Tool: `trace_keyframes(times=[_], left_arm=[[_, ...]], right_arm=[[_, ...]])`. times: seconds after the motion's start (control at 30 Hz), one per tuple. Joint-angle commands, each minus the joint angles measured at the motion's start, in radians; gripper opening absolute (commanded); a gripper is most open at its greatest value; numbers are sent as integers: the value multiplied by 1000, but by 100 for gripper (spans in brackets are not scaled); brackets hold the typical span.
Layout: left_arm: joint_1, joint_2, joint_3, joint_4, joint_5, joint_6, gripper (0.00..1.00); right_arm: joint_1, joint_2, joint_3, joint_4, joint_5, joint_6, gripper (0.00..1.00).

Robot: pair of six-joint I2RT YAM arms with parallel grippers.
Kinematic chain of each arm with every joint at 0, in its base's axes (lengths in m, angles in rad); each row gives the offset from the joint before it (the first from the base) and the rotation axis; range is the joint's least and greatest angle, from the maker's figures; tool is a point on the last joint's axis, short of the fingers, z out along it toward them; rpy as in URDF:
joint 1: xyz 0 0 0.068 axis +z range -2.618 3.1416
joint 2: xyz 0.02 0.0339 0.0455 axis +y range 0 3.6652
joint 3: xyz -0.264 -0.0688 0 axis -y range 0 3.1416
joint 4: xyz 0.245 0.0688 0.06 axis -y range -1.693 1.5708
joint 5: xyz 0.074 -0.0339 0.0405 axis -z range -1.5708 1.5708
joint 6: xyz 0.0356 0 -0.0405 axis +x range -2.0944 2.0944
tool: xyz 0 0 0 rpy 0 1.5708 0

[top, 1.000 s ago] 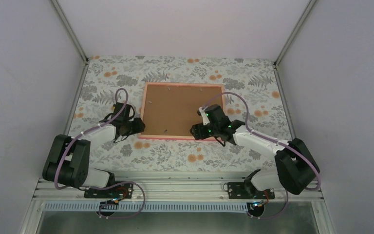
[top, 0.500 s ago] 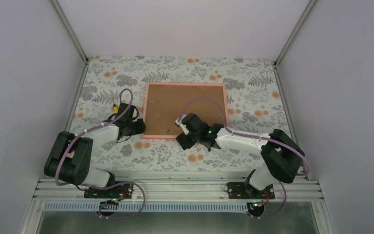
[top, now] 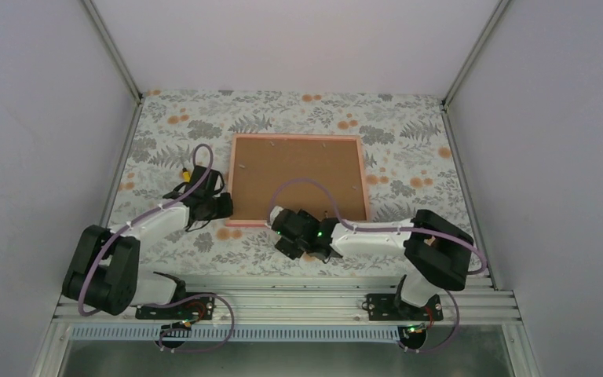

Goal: Take the photo out of the frame

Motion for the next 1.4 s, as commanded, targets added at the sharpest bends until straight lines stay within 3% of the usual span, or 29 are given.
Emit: trace_keyframes(times=[0.0,0.5,0.9,1.03,1.37], left_arm=[[-11,-71,68,-22,1,3,4],[-26,-147,125,-101,5,8,4],[-33,-157,141,-125,13,17,4],[-34,-160,140,-136,8,17,4],[-34,-153,181,-147,-9,22,7]], right_arm=[[56,45,2,15,204,-34,85],[119,233,-18,216,664,-206,80],[107,327,-19,371,732,-313,71],[105,339,-19,394,756,-323,64],[107,245,-17,313,774,-292,30]])
